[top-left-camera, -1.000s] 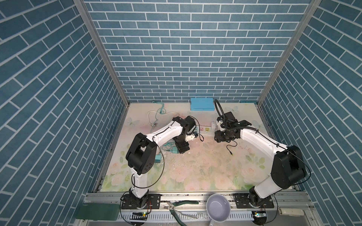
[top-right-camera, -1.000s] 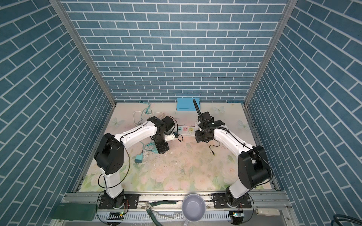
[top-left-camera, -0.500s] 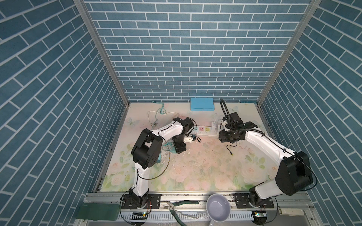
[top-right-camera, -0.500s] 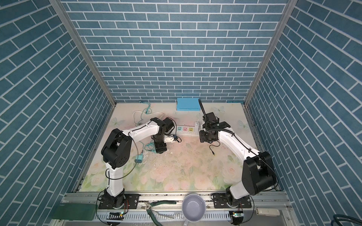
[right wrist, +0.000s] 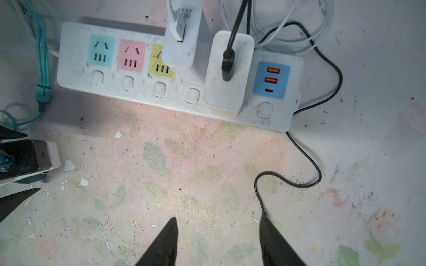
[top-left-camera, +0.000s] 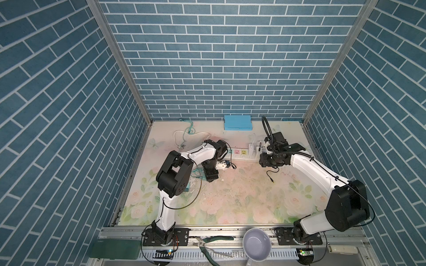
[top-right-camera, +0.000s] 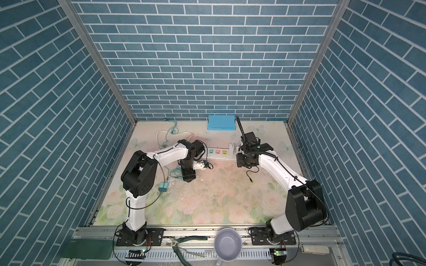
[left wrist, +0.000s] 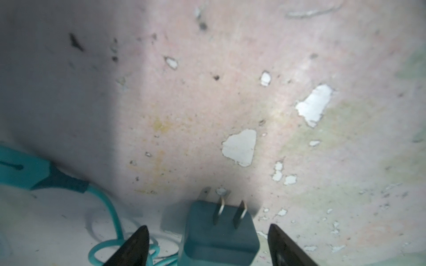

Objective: Insert plugs into power strip
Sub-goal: Pick up the plug from the center of the table.

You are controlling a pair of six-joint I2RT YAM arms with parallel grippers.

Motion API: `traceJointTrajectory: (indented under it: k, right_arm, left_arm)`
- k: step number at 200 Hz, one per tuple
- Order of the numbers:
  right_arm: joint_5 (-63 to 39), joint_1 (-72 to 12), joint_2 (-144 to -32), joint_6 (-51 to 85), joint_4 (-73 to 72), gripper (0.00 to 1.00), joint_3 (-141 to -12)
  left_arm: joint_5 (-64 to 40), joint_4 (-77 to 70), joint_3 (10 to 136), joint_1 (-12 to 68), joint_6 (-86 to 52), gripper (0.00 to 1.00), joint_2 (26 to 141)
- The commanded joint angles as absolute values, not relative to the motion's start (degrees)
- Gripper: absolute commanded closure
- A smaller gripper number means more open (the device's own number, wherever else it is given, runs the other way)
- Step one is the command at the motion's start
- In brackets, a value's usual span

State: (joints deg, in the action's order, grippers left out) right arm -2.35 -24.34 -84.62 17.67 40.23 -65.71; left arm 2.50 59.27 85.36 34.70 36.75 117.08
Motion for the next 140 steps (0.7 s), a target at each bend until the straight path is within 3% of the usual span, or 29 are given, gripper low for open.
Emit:
traceJointTrajectory:
  k: [1, 51, 75, 114, 140]
  right_arm:
    - [-1.76, -24.17, -83.76, 18.38, 41.07, 0.43, -64.07]
    - [-1.49, -24.1, -83.41, 17.64, 41.0, 0.44, -64.38]
    - [-1.86, -24.08, -82.89, 17.16, 41.0, 0.44, -64.6]
    - [-4.64, -24.08, -82.46, 14.69, 41.95, 0.45, -65.12]
    - [-7.74, -27.01, -82.45, 9.28, 43.75, 0.49, -65.84]
  left_arm:
    - [2.02, 60.56, 85.55, 35.07, 36.53, 0.21, 118.57]
    - [4.35, 63.37, 85.93, 35.17, 34.08, 0.52, 120.48]
    - [5.25, 63.28, 86.97, 35.29, 32.71, 0.73, 120.76]
    - [8.09, 65.4, 92.91, 35.68, 25.87, 0.68, 121.19]
    - [3.96, 72.81, 103.21, 35.64, 17.52, 0.65, 125.83]
